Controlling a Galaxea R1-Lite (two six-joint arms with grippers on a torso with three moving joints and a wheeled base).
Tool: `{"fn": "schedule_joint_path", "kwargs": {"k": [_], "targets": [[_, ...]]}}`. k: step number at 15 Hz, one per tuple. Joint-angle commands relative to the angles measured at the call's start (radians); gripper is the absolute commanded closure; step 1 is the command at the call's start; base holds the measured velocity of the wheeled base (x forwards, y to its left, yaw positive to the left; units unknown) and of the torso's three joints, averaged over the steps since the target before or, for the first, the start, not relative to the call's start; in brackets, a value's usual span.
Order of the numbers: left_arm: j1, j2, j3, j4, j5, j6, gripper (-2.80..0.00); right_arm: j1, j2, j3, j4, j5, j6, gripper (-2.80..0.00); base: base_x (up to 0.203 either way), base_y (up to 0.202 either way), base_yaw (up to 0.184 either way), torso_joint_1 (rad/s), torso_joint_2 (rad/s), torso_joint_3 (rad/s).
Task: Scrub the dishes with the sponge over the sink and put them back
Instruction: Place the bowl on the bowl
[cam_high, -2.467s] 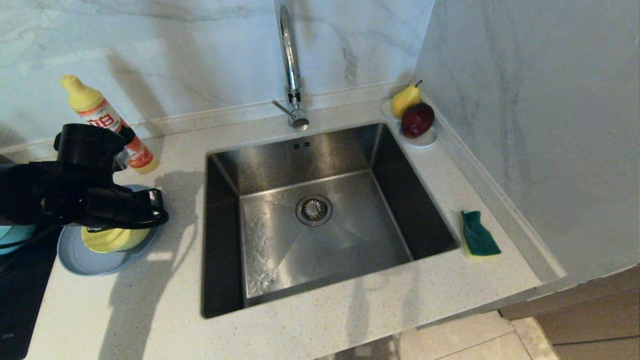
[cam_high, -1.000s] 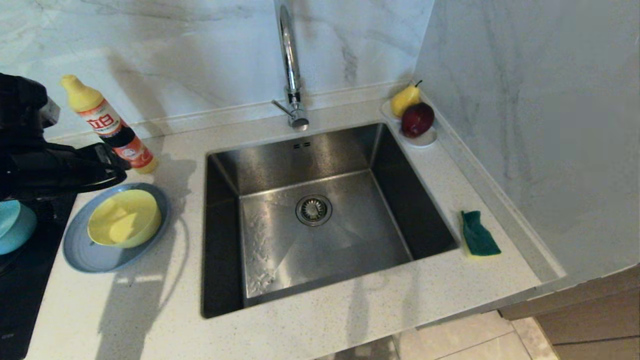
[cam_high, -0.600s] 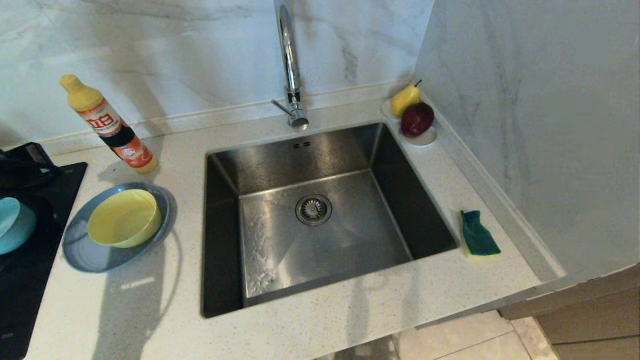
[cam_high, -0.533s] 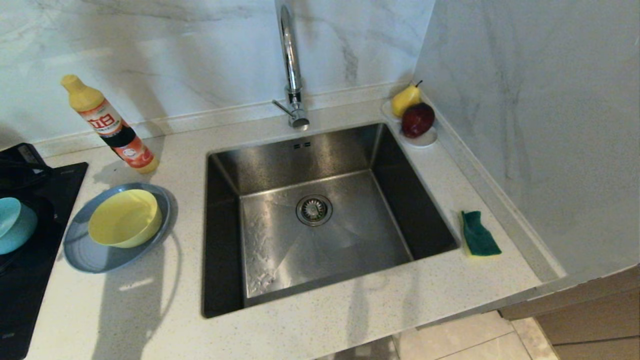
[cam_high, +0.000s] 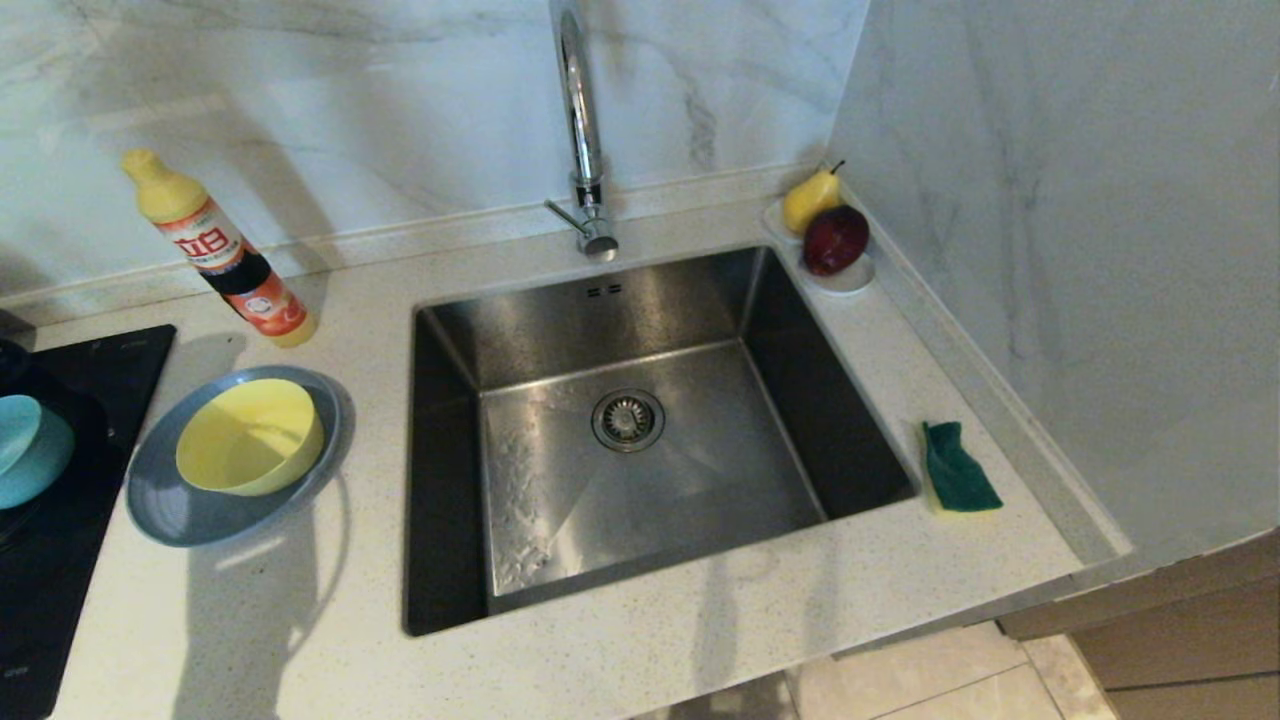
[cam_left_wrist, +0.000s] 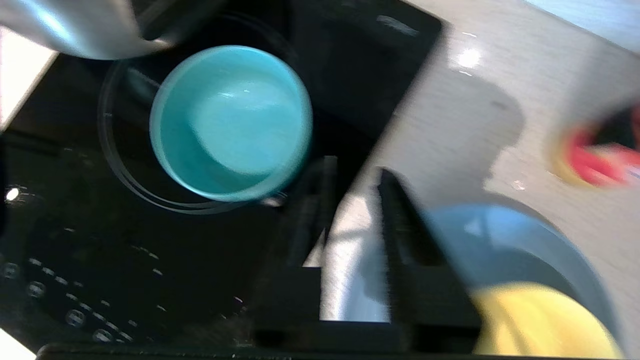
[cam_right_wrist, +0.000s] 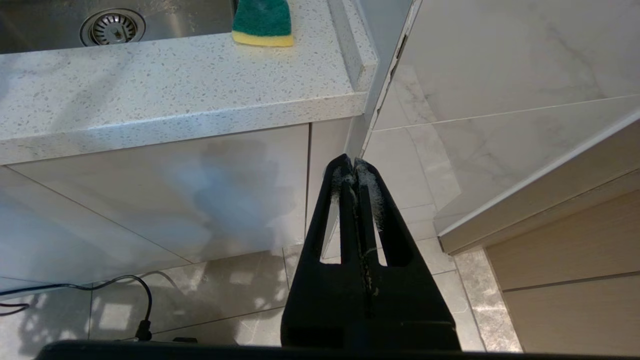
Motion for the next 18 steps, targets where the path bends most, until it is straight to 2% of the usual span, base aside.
{"fn": "schedule_joint_path", "kwargs": {"k": [1,10,18], "targets": [[0.034,0.091,-0.030,0.004,-0.011,0.002,-2.80,0.000,0.000,0.000,0.000,0.000,0.000,0.00,0.000,0.000,0.000,0.000,0.00,0.000],[0.073,0.301,-0.127,0.006,-0.041,0.013,-2.80,0.000,0.000,0.000,0.000,0.000,0.000,0.00,0.000,0.000,0.000,0.000,0.00,0.000],[0.081,0.366,-0.171,0.006,-0.042,0.013,-2.80,0.000,0.000,0.000,0.000,0.000,0.000,0.00,0.000,0.000,0.000,0.000,0.00,0.000]]}}
